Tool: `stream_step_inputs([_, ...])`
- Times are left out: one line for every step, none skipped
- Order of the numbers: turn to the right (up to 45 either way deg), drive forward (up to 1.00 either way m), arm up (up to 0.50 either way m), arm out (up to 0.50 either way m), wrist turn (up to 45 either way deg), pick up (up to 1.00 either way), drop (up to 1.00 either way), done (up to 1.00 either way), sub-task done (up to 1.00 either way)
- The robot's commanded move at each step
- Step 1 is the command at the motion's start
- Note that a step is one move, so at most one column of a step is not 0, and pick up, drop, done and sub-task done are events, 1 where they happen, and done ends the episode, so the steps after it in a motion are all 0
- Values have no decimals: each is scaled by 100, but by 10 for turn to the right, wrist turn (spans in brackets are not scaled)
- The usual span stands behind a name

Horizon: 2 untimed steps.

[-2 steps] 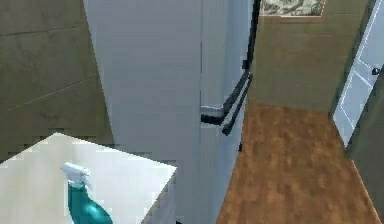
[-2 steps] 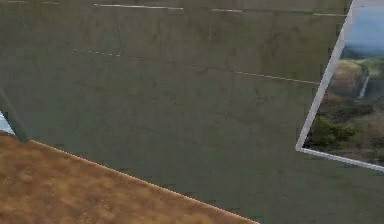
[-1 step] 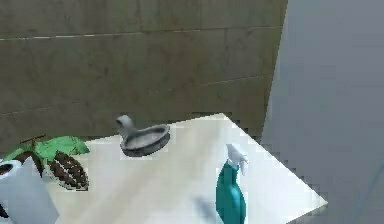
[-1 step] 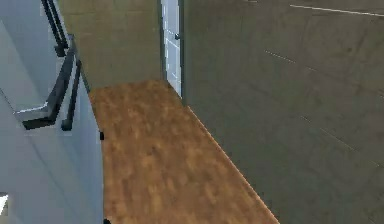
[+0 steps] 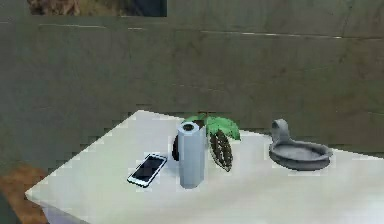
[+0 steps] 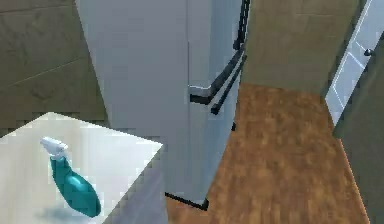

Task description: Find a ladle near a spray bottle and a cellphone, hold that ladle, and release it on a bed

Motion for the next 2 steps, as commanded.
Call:
stream_step_inputs([-450,0,0,0,0,0,0,0,0])
stream_step_inputs([-120,0,0,0,0,0,0,0,0])
